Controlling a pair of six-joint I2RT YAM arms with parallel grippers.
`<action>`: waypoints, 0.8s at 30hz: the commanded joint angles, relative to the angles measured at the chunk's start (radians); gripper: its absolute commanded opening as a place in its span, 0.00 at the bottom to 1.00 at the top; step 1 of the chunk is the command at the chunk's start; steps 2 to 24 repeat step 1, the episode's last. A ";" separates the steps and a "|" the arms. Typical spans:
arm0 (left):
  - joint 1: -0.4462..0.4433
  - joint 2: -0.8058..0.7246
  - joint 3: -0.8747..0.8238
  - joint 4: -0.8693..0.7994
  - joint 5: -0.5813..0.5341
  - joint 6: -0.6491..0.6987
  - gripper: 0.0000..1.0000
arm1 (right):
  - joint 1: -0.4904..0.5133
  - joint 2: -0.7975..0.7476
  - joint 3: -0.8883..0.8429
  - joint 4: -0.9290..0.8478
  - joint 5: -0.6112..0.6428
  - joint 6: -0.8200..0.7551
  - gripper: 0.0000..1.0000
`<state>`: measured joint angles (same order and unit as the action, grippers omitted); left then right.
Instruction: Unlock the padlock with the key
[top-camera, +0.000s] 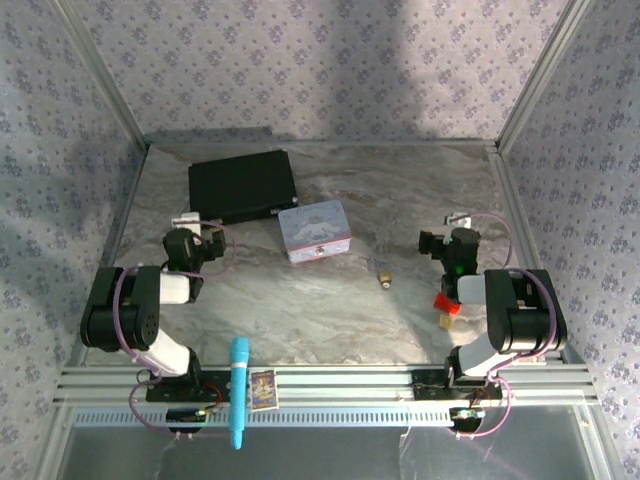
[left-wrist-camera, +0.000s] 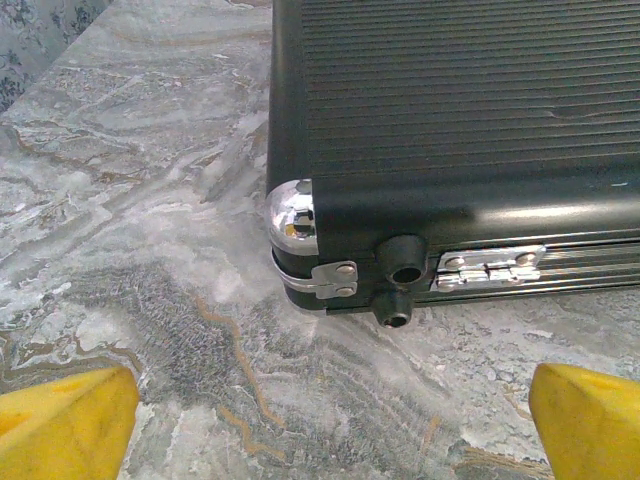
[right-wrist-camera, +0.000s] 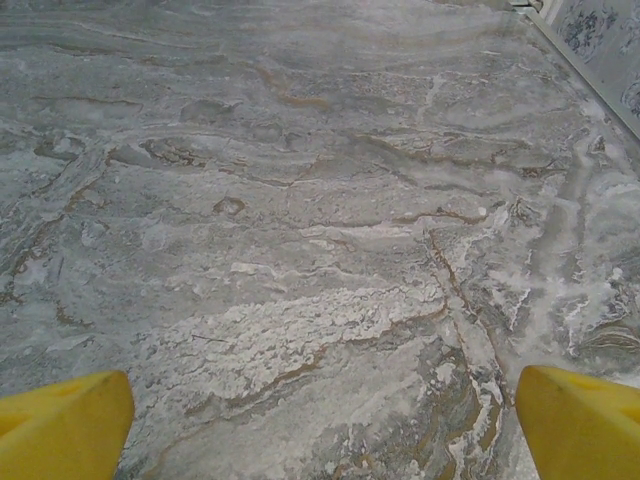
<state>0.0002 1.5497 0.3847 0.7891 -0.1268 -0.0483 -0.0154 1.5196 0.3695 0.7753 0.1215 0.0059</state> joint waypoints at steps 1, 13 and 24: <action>0.002 -0.014 0.025 0.033 0.012 0.011 1.00 | -0.005 0.001 0.025 0.014 -0.019 -0.024 0.99; 0.002 -0.014 0.025 0.033 0.012 0.011 1.00 | -0.005 0.001 0.025 0.014 -0.019 -0.024 0.99; 0.002 -0.014 0.025 0.033 0.012 0.011 1.00 | -0.005 0.001 0.025 0.014 -0.019 -0.024 0.99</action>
